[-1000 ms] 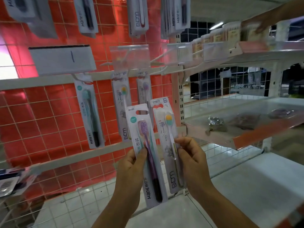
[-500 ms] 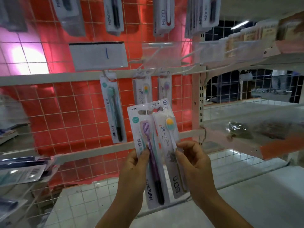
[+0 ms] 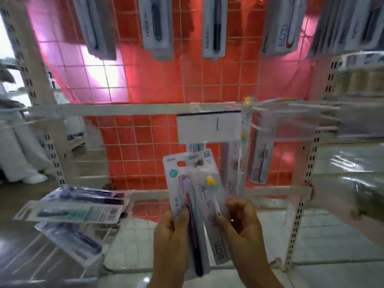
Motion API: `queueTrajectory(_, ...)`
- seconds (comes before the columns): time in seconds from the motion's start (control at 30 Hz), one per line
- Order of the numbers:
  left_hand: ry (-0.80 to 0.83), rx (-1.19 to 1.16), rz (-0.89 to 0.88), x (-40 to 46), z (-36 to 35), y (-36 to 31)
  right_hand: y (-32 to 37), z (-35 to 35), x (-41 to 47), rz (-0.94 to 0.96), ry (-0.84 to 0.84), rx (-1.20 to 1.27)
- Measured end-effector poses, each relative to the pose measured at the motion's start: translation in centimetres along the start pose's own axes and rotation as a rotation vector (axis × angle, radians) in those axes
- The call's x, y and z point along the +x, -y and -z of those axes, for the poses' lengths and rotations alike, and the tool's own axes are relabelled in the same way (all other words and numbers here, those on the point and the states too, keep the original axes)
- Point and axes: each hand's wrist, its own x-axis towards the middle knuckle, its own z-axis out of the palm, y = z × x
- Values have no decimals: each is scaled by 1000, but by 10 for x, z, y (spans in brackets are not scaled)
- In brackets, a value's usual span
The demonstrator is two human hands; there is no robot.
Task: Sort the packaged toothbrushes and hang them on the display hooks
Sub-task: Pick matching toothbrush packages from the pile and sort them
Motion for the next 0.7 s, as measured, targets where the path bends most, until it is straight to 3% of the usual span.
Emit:
queueTrajectory(0.23,-209,129,41,12,40,-73,45,-66,8,-174,150,-14)
queueTrajectory(0.4,-312,24,153,5,53,-127,85,-103,2,-192,208,-69)
queueTrajectory(0.5,-410,11,135,1,66,-151,121,-127,-2,-247,251,26)
queueTrajectory(0.6,-443,-53,152,-6,70,-186,154,-143,-11,-272,185,60)
queueTrajectory(0.7,-472,-74,127,-13,68,-222,190,-150,-19,-305,288,75)
